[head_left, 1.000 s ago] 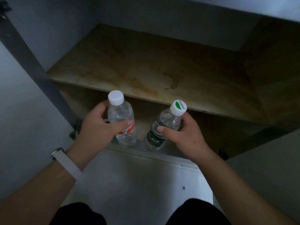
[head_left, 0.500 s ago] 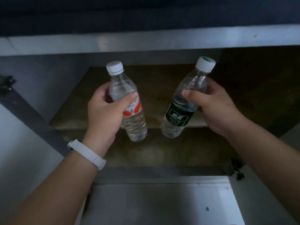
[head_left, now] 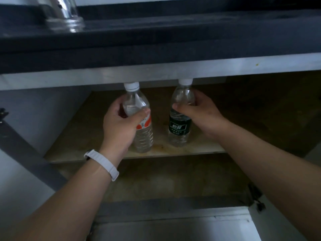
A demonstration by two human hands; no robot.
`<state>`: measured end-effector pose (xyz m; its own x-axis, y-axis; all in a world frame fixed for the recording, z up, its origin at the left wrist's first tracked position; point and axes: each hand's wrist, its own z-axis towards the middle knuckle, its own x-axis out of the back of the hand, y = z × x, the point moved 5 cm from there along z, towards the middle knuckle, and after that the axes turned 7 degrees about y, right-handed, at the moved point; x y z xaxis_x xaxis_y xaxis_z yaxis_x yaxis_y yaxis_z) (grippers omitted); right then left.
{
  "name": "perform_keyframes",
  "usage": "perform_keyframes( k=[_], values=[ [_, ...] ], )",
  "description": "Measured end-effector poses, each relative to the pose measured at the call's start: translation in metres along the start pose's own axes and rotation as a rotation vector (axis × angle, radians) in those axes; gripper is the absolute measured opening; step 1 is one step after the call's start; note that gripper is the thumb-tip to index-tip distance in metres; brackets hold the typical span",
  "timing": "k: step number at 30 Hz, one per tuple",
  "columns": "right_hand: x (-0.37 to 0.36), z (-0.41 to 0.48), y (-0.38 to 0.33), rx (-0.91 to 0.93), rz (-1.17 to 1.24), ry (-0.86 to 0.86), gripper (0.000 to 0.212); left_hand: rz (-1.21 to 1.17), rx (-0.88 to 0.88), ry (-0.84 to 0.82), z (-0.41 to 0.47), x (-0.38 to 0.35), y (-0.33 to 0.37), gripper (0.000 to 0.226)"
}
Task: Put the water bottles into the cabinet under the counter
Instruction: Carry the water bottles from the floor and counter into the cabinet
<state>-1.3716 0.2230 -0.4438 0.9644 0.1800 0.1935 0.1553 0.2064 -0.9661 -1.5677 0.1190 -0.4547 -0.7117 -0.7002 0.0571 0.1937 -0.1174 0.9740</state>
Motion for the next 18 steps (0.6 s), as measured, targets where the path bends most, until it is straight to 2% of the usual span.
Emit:
perform_keyframes(
  k=[2,8,11,14,18],
  values=[
    [-0.005,0.002,0.005,0.013,-0.027,-0.028,0.045,0.006,-0.019,0.010,0.001,0.000,-0.005,0.055],
    [-0.019,-0.012,0.057,-0.037,-0.047,-0.071,0.079,0.098,-0.033,0.020,-0.006,0.003,-0.040,0.061],
    [-0.023,-0.022,0.079,-0.035,-0.081,-0.026,0.075,0.175,-0.012,-0.036,-0.019,0.002,-0.064,0.071],
    [-0.024,-0.024,0.085,-0.023,-0.112,0.063,0.068,0.240,-0.015,-0.042,-0.018,0.004,-0.079,0.068],
    [-0.025,-0.015,0.087,-0.005,-0.131,0.070,0.069,0.270,-0.014,-0.018,-0.005,0.004,-0.082,0.068]
  ],
)
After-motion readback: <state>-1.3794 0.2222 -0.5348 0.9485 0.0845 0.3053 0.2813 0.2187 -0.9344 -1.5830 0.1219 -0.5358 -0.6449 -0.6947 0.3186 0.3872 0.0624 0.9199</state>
